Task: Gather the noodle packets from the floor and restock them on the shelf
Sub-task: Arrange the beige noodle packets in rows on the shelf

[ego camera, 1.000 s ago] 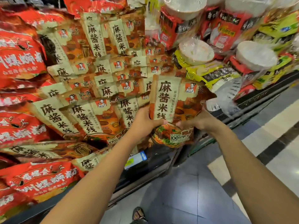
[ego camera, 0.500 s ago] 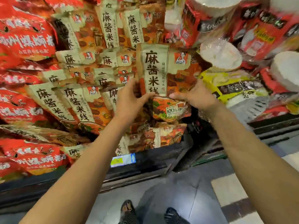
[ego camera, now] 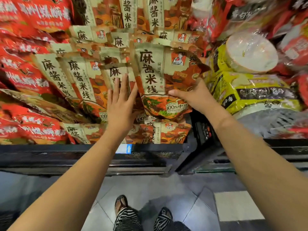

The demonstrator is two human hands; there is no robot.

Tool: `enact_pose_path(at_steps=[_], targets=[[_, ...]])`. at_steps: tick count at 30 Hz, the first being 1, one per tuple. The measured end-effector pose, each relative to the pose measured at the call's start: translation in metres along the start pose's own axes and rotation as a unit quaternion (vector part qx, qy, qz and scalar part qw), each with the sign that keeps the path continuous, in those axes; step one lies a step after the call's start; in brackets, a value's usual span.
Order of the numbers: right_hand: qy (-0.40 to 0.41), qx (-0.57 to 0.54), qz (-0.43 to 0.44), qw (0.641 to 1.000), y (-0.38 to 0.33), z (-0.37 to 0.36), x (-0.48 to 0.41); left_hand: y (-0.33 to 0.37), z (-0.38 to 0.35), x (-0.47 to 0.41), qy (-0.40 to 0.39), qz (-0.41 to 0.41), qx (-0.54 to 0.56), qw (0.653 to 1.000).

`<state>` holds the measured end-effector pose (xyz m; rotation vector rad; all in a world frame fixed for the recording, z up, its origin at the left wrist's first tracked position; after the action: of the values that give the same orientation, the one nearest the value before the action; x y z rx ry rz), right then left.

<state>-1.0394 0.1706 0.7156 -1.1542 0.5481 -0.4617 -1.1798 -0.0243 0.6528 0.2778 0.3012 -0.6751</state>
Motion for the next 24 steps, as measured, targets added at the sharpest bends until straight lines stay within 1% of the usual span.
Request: enact_pose_path(at_steps=[2,6,8,10,13,15,20,24], targets=[[0.003,-0.003,0.001,1.0,0.017,0.0,0.004,0.0,-0.001,-0.005,-0.001,0.002,-0.004,1.0],[-0.048,0.019,-0.051,0.997,0.052,-0.008,0.021,0.0,-0.004,-0.003,0.002,0.006,-0.017,1.0],[-0.04,0.015,-0.061,0.997,0.059,-0.007,0.026,0.001,-0.004,0.001,0.0,0.009,-0.018,1.0],[-0.027,0.019,-0.053,0.998,0.06,-0.003,0.026,0.001,-0.003,0.003,-0.003,0.009,-0.018,1.0],[-0.027,0.02,-0.052,0.998,0.056,0.0,0.025,0.001,-0.001,0.007,0.002,0.006,0.005,1.0],[-0.008,0.005,-0.06,0.998,0.056,0.001,0.027,0.0,-0.001,0.012,0.016,0.005,0.025,1.0],[0.078,-0.039,-0.061,0.994,0.064,0.005,0.039,-0.007,0.0,0.025,0.049,-0.008,0.055,0.997],[0.122,-0.034,-0.068,0.99,0.064,-0.008,0.049,-0.008,0.002,0.032,0.061,-0.02,0.067,0.996]])
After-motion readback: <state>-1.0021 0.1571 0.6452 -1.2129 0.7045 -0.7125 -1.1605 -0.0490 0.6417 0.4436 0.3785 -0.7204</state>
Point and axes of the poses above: each hand's wrist, its own x-axis away from the middle knuckle, its own z-axis out of the back of the hand, y = z × x, the point moved 1 cm from there along -x, towards the middle knuckle, and after that the axes turned 13 degrees about z, right-handed, at the moved point
